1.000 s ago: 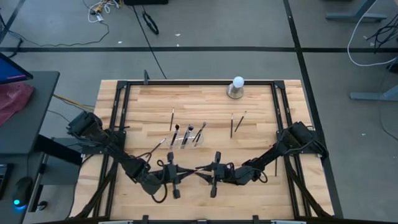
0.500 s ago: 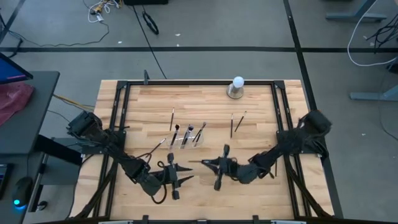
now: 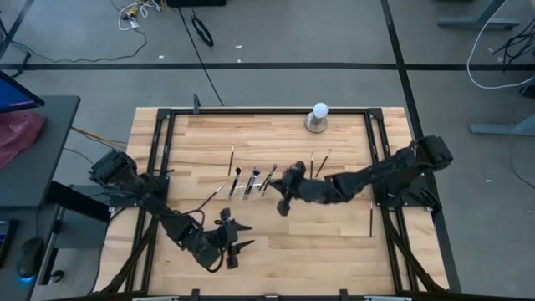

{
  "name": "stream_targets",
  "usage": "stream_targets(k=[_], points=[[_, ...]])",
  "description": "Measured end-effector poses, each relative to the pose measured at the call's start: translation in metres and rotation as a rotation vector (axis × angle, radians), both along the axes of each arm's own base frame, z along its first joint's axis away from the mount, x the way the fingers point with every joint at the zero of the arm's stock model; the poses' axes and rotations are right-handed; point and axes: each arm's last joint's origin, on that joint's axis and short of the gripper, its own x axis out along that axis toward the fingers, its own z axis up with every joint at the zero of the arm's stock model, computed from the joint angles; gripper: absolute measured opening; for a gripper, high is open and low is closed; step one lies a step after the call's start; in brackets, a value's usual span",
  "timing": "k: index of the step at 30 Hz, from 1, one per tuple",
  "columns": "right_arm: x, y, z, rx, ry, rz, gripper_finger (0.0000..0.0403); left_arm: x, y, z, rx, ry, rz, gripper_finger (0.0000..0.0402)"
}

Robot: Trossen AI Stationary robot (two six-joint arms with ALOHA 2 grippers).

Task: Put items in baskets/containers
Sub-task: Put the eyeshadow brush into the transparent organizer

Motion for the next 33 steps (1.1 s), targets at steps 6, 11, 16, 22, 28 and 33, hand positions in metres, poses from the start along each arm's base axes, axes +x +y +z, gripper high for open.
stream_targets(k=[6,11,16,22,28,33], points=[[0.000,-0.023,-0.010,0.089,0.103,-0.005,0.0007,-0.001,-0.001,0.000,-0.001,-0.001,-0.004,0.0186],[0.000,-0.025,-0.013,0.089,0.135,0.018,0.0007,0.000,0.000,0.000,0.002,-0.002,0.004,0.0186],[0.002,-0.025,-0.007,0.069,0.091,0.035,0.0007,0.000,0.000,0.000,0.002,-0.003,0.005,0.0186],[-0.008,-0.026,0.007,0.067,0.090,0.036,0.0008,0.000,0.000,0.000,0.003,-0.003,0.006,0.0186],[-0.034,-0.032,0.033,0.068,0.115,-0.009,0.0008,0.000,0.000,0.000,0.003,-0.003,0.006,0.0186],[-0.052,-0.037,0.036,0.108,0.200,-0.063,0.0008,0.000,0.000,0.000,0.003,-0.003,0.006,0.0186]])
